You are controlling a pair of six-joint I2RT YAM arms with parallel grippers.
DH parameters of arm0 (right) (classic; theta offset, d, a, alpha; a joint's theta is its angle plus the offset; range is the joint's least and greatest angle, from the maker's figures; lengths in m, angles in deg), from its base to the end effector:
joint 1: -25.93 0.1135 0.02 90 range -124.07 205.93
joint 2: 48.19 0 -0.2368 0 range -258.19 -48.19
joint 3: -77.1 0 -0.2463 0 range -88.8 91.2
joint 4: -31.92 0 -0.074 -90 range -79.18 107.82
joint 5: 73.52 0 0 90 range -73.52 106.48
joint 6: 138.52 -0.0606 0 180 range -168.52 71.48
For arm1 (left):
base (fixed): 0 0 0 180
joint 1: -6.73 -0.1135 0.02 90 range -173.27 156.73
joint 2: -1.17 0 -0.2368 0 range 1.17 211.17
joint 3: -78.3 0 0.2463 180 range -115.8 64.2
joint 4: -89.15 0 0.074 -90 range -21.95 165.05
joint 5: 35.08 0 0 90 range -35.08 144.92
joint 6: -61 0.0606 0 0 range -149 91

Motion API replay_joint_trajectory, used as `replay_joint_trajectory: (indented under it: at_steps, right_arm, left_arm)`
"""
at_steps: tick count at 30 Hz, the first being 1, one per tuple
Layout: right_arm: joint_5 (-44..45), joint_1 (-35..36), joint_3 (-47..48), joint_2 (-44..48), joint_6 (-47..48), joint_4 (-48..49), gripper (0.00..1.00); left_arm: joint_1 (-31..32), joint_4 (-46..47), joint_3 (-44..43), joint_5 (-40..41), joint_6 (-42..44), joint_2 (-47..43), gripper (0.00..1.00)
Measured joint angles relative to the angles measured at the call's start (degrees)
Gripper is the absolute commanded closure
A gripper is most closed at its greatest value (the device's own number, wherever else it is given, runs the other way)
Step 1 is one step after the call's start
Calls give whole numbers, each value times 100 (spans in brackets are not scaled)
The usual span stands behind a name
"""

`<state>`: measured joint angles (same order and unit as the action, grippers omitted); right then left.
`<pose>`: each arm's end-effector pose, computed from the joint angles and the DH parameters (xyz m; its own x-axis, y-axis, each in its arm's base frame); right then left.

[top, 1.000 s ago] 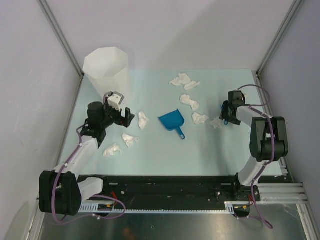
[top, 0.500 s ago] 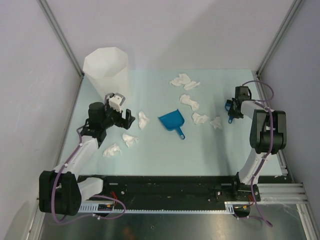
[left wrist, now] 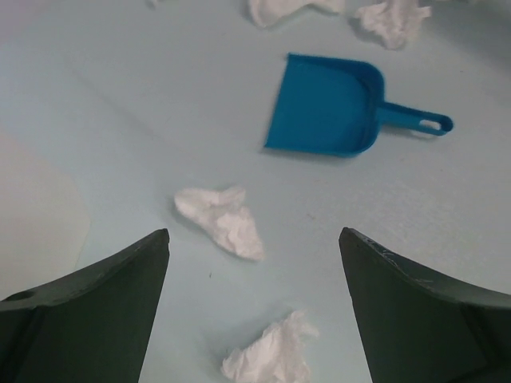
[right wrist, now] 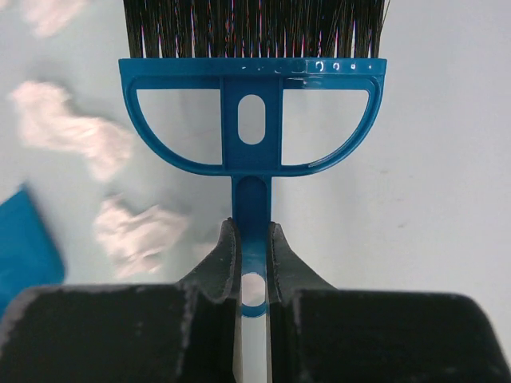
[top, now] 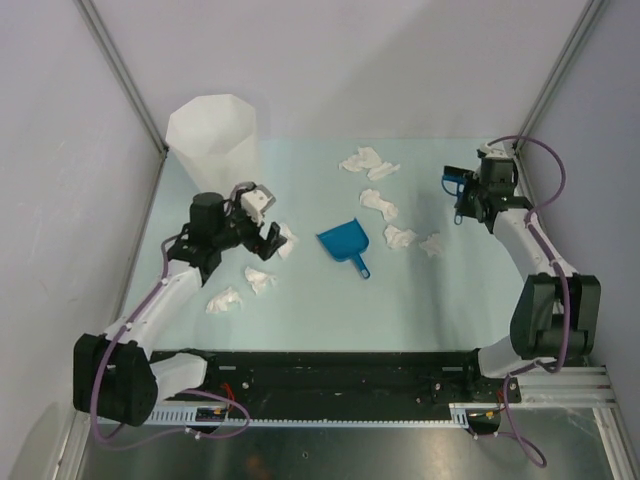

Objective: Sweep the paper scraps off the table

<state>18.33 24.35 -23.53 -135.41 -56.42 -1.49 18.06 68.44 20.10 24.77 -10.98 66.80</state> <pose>0.3535 -0.0117 0.2276 -0.6458 0.1552 -0.7475 0.1419 0.9865 0.0822 0.2666 -0.0845 0.2377 -0.2529 0.3235 -0.9118 0.7176 0.6949 0.0475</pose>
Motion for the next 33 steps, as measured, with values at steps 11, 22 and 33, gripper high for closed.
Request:
replay_joint_trajectory:
  at_steps: [11, 22, 33]
  right_arm:
    - [-1803, 2238, 0, 487, -855, -356, 100]
    - [-2938, 3279, 46, -407, -1670, 168, 100]
    - [-3182, 3556, 396, -765, -1762, 249, 100]
  left_arm:
    - [1764, -197, -1412, 627, 2601, 516, 0]
    - [2111, -1781, -1679, 887, 5073, 778, 0]
    - [2415, -2151, -1679, 1226, 6179, 1268, 22]
